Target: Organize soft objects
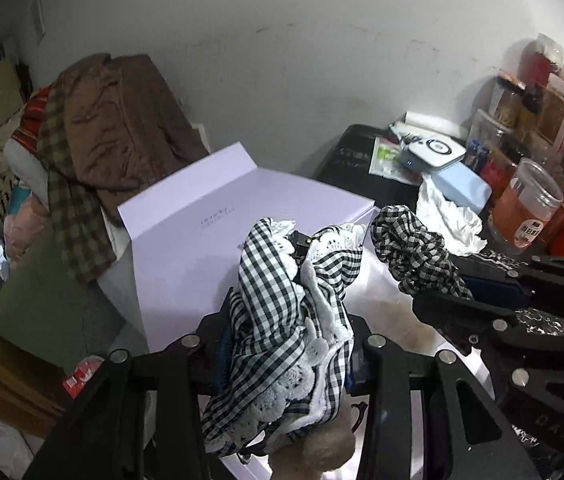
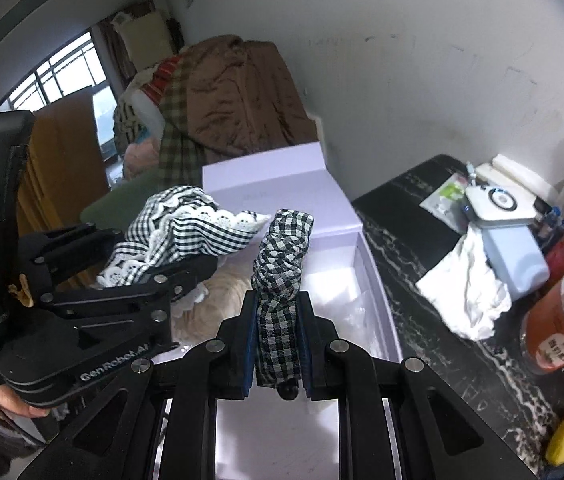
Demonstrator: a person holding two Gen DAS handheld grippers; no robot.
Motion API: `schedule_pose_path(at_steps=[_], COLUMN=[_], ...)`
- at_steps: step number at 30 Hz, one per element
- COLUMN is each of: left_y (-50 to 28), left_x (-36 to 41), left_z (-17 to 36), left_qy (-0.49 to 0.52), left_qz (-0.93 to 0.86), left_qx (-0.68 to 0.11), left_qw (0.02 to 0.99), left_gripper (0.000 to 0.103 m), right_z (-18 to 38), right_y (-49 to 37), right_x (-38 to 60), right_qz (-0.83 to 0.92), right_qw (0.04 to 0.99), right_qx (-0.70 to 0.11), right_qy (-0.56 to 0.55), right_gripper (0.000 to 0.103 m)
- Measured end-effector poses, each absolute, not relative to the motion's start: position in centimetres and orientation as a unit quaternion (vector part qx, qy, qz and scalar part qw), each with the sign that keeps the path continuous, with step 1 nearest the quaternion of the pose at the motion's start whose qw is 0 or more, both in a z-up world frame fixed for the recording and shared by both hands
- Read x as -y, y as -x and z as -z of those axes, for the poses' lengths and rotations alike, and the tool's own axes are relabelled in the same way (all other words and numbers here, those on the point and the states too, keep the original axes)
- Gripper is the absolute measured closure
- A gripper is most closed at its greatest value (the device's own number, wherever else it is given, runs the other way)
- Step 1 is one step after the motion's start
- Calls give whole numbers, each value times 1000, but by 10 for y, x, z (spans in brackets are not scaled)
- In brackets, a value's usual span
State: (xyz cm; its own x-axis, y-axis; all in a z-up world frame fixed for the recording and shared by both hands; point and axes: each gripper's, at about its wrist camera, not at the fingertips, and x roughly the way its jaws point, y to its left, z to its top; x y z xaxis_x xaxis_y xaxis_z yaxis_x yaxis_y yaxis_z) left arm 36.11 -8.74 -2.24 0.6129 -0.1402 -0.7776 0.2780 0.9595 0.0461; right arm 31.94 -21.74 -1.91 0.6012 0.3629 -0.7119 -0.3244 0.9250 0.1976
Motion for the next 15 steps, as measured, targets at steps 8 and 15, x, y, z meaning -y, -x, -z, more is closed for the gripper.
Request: schedule_pose_path(at_steps=[8,15], left_y=[-360,-347], left_x=[84,84], left_z=[26,9], left_qy=[-87,-91], left_qz=[95,85], left_qx=[-429,-405], left_qw=[894,906], left_gripper=[51,37], right_z=[22,19], right_y=[-322,-316], right_x=[213,217], right_qz=[-180,-153], right_qw=[890,893], right_qx=[-419,-423], right_qy=[-22,-11], right_gripper=[79,58])
